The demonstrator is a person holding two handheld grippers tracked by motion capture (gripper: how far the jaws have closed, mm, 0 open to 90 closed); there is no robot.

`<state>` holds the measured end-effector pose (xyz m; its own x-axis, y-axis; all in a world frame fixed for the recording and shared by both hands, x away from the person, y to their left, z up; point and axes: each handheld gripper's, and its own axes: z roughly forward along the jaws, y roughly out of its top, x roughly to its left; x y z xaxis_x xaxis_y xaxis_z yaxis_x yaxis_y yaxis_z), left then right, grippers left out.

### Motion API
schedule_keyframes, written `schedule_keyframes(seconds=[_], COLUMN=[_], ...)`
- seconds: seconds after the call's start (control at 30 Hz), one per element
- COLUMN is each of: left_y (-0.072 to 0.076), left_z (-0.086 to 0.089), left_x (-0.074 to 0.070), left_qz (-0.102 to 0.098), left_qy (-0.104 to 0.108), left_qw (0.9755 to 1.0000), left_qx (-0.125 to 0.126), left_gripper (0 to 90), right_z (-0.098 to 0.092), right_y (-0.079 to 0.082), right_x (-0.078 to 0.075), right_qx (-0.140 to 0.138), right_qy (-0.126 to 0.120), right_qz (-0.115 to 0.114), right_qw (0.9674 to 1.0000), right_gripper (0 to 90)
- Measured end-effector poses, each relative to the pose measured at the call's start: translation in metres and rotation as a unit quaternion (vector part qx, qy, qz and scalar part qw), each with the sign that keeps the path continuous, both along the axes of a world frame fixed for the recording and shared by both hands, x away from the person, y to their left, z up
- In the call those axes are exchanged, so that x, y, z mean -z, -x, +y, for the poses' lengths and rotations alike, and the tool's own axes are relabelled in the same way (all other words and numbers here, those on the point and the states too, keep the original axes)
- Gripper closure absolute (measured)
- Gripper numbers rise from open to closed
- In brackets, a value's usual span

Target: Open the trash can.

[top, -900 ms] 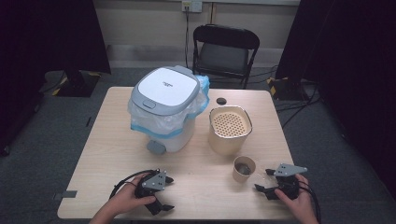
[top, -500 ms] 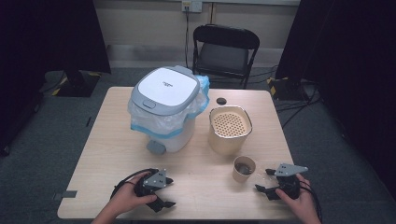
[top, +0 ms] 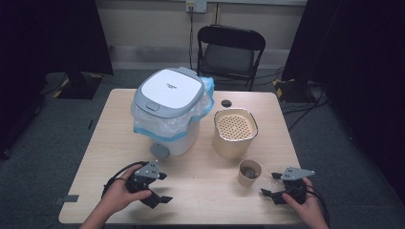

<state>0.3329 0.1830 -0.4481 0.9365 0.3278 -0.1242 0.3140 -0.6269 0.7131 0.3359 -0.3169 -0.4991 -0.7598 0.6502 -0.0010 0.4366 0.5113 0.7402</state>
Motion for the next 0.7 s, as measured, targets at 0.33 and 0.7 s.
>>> schedule_keyframes(seconds=[0.33, 0.7], left_y=[-0.004, -0.012], left_z=[0.016, 0.031], left_x=[-0.025, -0.053], left_qz=[0.010, 0.005], left_qy=[-0.011, -0.035], left_qw=[0.9995, 0.9981], left_qx=[-0.029, -0.051], left_gripper=[16.0, 16.2], right_z=[0.000, 0.000], right_y=[0.000, 0.000], right_x=[0.000, 0.000], right_qx=[0.000, 0.001], right_qy=[0.000, 0.000], right_qz=[0.000, -0.001], right_qw=[1.0000, 1.0000], right_gripper=[19.4, 19.4])
